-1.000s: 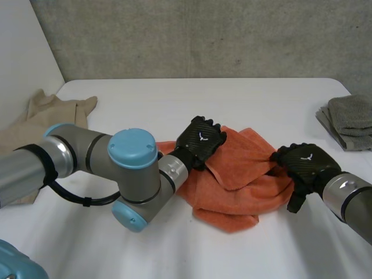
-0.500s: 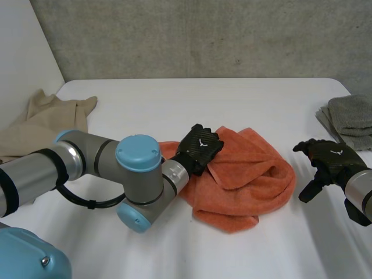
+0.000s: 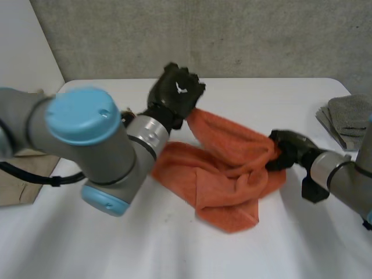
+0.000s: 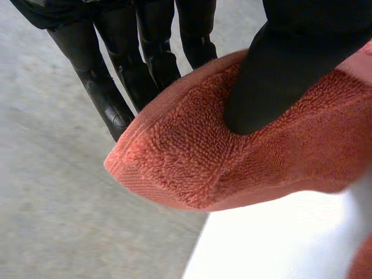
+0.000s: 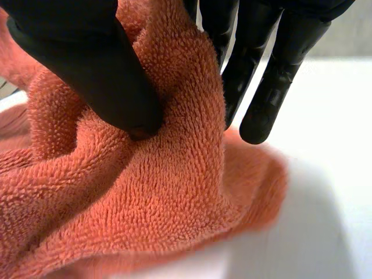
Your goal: Fold the laundry.
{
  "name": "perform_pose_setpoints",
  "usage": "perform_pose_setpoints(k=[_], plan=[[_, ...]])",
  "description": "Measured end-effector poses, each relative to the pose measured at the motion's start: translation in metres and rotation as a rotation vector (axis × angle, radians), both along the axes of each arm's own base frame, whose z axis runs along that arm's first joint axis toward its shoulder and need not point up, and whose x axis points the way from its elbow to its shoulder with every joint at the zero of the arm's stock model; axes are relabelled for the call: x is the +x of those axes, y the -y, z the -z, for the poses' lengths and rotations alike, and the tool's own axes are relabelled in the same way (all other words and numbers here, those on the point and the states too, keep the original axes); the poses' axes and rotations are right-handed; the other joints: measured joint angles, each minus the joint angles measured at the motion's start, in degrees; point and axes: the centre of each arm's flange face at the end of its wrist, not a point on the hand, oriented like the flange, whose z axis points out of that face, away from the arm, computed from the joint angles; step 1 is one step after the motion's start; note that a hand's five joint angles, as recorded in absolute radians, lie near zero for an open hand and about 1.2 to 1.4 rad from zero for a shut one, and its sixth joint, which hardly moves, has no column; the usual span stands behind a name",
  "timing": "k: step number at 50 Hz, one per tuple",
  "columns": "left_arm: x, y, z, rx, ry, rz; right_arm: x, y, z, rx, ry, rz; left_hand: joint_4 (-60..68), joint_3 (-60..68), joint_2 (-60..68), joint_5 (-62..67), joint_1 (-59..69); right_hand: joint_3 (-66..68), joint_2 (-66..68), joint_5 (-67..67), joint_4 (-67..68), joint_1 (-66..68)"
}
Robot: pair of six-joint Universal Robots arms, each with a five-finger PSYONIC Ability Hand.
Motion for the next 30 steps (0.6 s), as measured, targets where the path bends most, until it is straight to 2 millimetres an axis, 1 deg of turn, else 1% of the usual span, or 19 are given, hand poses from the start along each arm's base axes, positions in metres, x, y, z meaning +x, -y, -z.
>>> perform_pose_setpoints(k=[1,2,3,6,7,10,12,13,14,17,20,22,23,24,25,26,27,28,30], plan=[[0.003,-0.001,-0.006,-0.008,-0.008,-0.005,0.000,0.003,-0.006,-0.030,-0.009,-0.002,0.0,0.0,0.0,0.0,0.0,0.0,0.0,0.2,0.0,0.3],[0.008,-0.003,-0.018,-0.025,-0.026,-0.014,0.000,0.009,-0.019,-0.095,-0.030,-0.005,0.0,0.0,0.0,0.0,0.0,0.0,0.0,0.3,0.0,0.9],[0.011,-0.004,-0.025,-0.036,-0.038,-0.021,0.000,0.011,-0.024,-0.118,-0.038,-0.006,0.0,0.1,0.1,0.0,0.0,0.0,0.0,0.3,0.0,0.9],[0.027,-0.013,-0.061,-0.087,-0.101,-0.049,0.000,0.025,-0.076,-0.354,-0.151,-0.018,0.0,0.2,0.2,0.0,0.0,0.0,0.0,0.8,0.0,0.9],[0.029,-0.014,-0.066,-0.093,-0.111,-0.052,0.000,0.026,-0.083,-0.382,-0.166,-0.020,0.0,0.2,0.2,0.0,0.0,0.0,0.0,0.9,0.1,1.0],[0.042,-0.025,-0.092,-0.123,-0.174,-0.070,0.004,0.028,-0.125,-0.540,-0.255,-0.034,0.0,0.2,0.2,0.4,0.0,0.0,0.0,0.9,0.1,1.2],[0.047,-0.029,-0.102,-0.132,-0.203,-0.074,0.007,0.027,-0.144,-0.601,-0.286,-0.044,0.0,0.2,0.2,0.4,0.0,0.0,0.0,0.9,0.1,1.2],[0.051,-0.033,-0.109,-0.137,-0.225,-0.077,0.011,0.026,-0.156,-0.640,-0.302,-0.053,0.1,0.2,0.2,0.4,0.0,0.0,0.0,0.9,0.1,1.2],[0.056,-0.039,-0.116,-0.139,-0.255,-0.079,0.018,0.022,-0.174,-0.695,-0.317,-0.074,0.1,0.2,0.2,0.4,0.0,0.0,0.0,0.9,0.1,1.2],[0.062,-0.046,-0.122,-0.135,-0.283,-0.079,0.032,0.018,-0.191,-0.744,-0.319,-0.110,0.2,0.2,0.2,0.4,0.0,0.0,0.0,0.9,0.1,1.4],[0.068,-0.051,-0.122,-0.124,-0.295,-0.085,0.054,0.016,-0.199,-0.775,-0.312,-0.169,0.2,0.2,0.2,0.4,0.0,0.0,0.0,1.1,0.1,1.4],[0.071,-0.051,-0.119,-0.115,-0.293,-0.093,0.065,0.014,-0.198,-0.778,-0.308,-0.205,0.2,0.2,0.2,0.4,0.0,0.0,0.0,1.1,0.1,1.4],[0.074,-0.051,-0.117,-0.109,-0.289,-0.101,0.078,0.013,-0.193,-0.775,-0.302,-0.245,0.2,0.2,0.2,0.4,0.0,0.0,0.0,1.1,0.1,1.4],[0.074,-0.051,-0.116,-0.108,-0.288,-0.103,0.080,0.013,-0.193,-0.775,-0.302,-0.251,0.2,0.2,0.2,0.4,0.0,0.0,0.0,1.1,0.1,1.4],[0.077,-0.049,-0.112,-0.099,-0.281,-0.118,0.097,0.010,-0.182,-0.761,-0.292,-0.316,0.2,0.2,0.2,0.4,0.0,0.0,0.0,1.1,0.1,1.4],[0.077,-0.049,-0.112,-0.099,-0.281,-0.118,0.097,0.010,-0.182,-0.761,-0.292,-0.316,0.2,0.2,0.2,0.4,0.0,0.0,0.0,1.1,0.1,1.4],[0.079,-0.047,-0.110,-0.094,-0.276,-0.127,0.106,0.008,-0.175,-0.749,-0.287,-0.352,0.2,0.2,0.2,0.4,0.0,0.0,0.0,1.1,0.1,1.4],[0.082,-0.045,-0.106,-0.086,-0.268,-0.143,0.116,0.005,-0.165,-0.732,-0.280,-0.398,0.2,0.2,0.2,0.4,0.0,0.0,0.0,1.2,0.1,1.4],[0.086,-0.040,-0.101,-0.077,-0.258,-0.164,0.138,-0.001,-0.136,-0.671,-0.270,-0.498,0.2,0.2,0.2,0.4,0.0,-0.3,-0.3,1.0,-0.3,1.3]])
